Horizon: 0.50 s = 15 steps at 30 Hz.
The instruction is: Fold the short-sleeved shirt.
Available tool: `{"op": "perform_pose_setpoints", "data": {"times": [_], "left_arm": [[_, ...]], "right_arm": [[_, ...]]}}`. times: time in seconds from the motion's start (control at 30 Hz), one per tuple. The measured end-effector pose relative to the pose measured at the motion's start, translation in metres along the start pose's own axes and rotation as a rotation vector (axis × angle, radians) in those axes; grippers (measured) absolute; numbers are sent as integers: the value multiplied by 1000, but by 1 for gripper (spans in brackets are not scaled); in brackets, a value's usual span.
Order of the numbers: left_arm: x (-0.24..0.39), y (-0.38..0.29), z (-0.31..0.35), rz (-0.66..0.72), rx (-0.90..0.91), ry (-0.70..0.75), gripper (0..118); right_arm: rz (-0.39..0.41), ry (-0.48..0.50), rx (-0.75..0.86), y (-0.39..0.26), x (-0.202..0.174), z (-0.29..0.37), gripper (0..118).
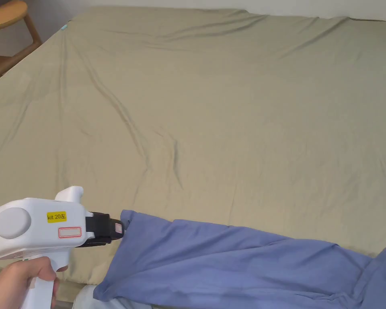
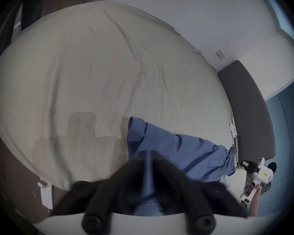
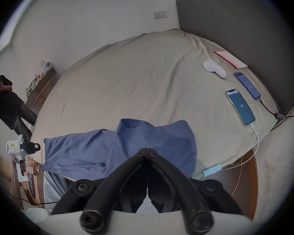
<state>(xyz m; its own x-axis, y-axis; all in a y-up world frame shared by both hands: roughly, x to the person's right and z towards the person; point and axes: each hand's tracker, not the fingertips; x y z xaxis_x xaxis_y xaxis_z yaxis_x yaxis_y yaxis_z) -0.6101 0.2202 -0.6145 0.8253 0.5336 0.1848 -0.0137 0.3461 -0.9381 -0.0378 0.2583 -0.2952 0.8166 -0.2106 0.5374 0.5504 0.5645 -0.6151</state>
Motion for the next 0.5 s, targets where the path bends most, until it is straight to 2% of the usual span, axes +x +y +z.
{"op": "perform_pose_setpoints", "data": {"times": [0.03,0.1,0.13,0.2,0.33,0.47,0.5], "left_arm": [[3,-2,-2,-19,7,5,118],[3,-4,-17,-92,-126,-46,115],[-8,0,-12,-124,-96,-86,111],[-17,3,-20,-67,-108,-48,110],[-3,11,-54,-103,-142,-49,111],[-14,16,-88,-73,-268,-237,108],[-10,17,-90,-87,-245,-208,108]], "right_arm": [[8,-1,-6,3,0,-4,0],[15,-1,-14,3,-4,-6,0],[19,2,-19,2,-7,-6,0],[25,-3,-26,4,-10,-8,0],[27,-1,-43,5,-16,-9,0],[32,-4,-50,7,-17,-8,0],[28,-3,-48,7,-18,-7,0]]}}
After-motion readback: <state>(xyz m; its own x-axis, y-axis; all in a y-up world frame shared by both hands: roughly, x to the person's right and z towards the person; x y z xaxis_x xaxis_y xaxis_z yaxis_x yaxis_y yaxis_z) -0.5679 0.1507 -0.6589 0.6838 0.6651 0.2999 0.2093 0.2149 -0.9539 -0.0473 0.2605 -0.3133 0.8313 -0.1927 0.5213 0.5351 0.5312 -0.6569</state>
